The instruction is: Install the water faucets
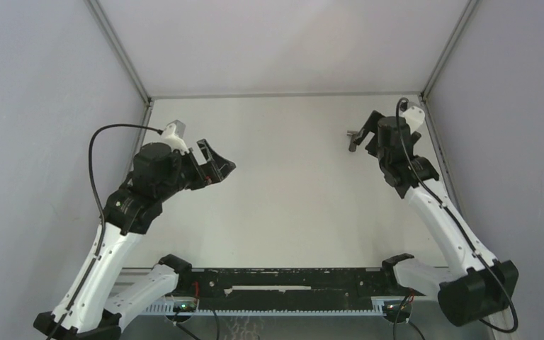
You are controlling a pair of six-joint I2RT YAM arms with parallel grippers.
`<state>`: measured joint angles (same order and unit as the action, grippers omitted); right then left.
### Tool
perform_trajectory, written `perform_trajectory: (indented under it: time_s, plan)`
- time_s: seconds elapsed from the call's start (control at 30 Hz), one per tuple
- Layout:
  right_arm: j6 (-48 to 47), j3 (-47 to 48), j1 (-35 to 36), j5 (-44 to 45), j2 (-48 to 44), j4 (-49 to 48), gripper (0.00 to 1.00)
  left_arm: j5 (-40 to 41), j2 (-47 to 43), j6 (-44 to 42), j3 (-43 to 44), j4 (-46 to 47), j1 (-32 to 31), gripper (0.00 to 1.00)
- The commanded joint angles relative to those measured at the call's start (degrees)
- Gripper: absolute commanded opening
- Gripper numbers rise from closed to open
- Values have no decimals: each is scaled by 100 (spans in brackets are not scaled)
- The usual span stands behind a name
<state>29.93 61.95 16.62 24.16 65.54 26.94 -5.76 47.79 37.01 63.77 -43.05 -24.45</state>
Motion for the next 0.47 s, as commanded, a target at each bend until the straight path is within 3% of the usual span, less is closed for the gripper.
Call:
perform_trajectory:
  time_s: [0.0, 0.2, 0.43]
  plan:
    - [232, -420, 70, 240, -725, 269, 100, 364, -377, -98, -29, 371, 45, 100]
    - [354, -1001, 95, 334, -1365, 199, 100, 330, -503, -37, -120, 446, 43, 100]
    - [533, -1080, 112, 264, -1414, 220, 100, 342, -839, -53, -303, 414, 45, 100]
